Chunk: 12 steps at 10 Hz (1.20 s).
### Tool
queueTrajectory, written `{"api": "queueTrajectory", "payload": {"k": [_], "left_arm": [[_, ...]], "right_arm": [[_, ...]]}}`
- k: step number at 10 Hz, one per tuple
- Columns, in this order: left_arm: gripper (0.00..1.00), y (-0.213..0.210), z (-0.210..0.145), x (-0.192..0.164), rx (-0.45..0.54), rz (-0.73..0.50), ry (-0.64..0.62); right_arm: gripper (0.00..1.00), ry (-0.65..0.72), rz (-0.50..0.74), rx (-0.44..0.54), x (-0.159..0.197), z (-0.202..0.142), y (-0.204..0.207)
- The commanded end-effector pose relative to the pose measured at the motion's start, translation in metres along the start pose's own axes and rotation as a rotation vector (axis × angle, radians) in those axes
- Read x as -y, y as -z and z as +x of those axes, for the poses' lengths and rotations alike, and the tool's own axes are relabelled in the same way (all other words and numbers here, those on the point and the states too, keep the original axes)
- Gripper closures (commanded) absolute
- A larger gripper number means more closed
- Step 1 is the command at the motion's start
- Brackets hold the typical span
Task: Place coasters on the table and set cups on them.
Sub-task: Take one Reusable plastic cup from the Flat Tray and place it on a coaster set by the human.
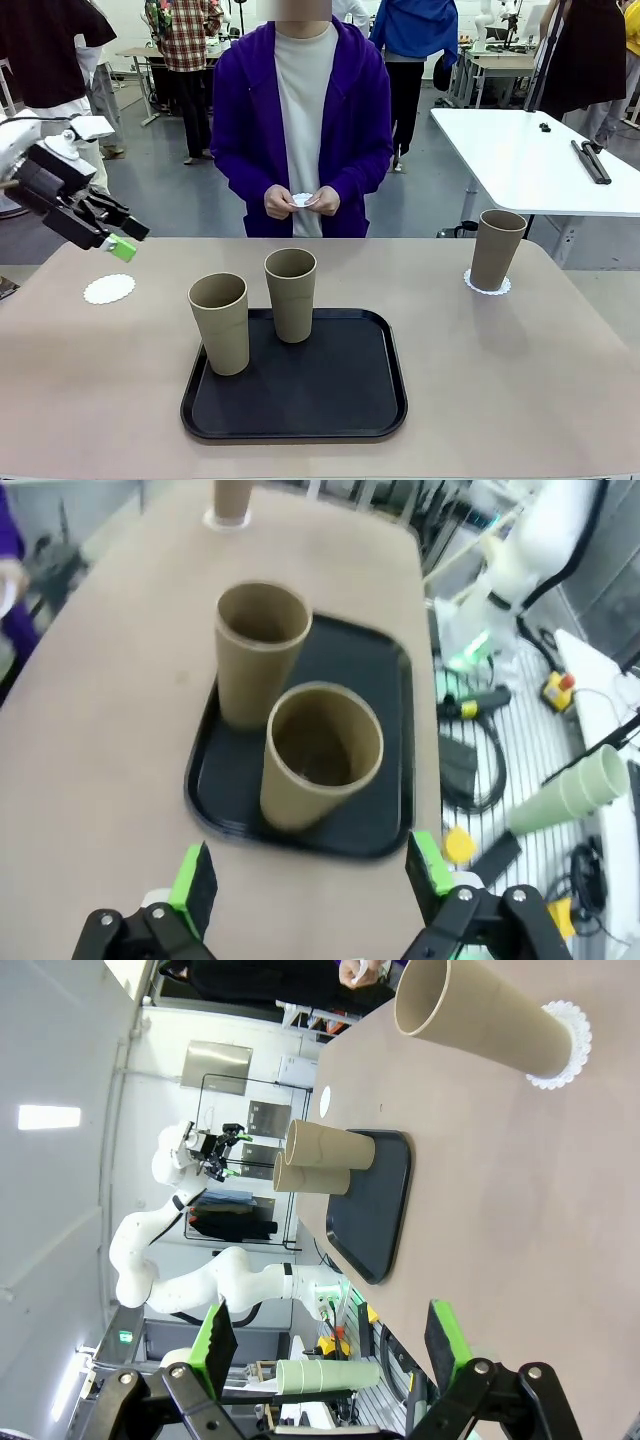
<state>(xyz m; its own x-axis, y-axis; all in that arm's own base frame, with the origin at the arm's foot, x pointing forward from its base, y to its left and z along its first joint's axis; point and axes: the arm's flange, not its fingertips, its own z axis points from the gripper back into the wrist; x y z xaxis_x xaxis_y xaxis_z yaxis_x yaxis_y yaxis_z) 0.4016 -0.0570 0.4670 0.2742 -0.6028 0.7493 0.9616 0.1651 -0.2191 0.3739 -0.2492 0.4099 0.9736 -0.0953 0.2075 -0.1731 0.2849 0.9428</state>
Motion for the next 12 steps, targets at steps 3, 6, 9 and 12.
{"api": "queueTrajectory", "payload": {"k": [3, 6, 9, 12], "left_arm": [[0.00, 0.020, -0.049, -0.020, 0.283, -0.203, 0.023], [0.00, 0.033, -0.081, -0.025, 0.315, -0.116, 0.084], [0.00, 0.044, -0.103, -0.028, 0.266, -0.033, 0.148], [0.00, 0.034, -0.099, -0.031, 0.262, -0.082, 0.115]], "right_arm": [[0.00, 0.002, 0.005, 0.002, 0.000, 0.002, -0.001], [0.00, 0.002, 0.005, 0.002, 0.000, 0.002, -0.001], [0.00, 0.002, 0.005, 0.002, 0.000, 0.002, -0.001], [0.00, 0.002, 0.005, 0.002, 0.000, 0.002, -0.001]]}}
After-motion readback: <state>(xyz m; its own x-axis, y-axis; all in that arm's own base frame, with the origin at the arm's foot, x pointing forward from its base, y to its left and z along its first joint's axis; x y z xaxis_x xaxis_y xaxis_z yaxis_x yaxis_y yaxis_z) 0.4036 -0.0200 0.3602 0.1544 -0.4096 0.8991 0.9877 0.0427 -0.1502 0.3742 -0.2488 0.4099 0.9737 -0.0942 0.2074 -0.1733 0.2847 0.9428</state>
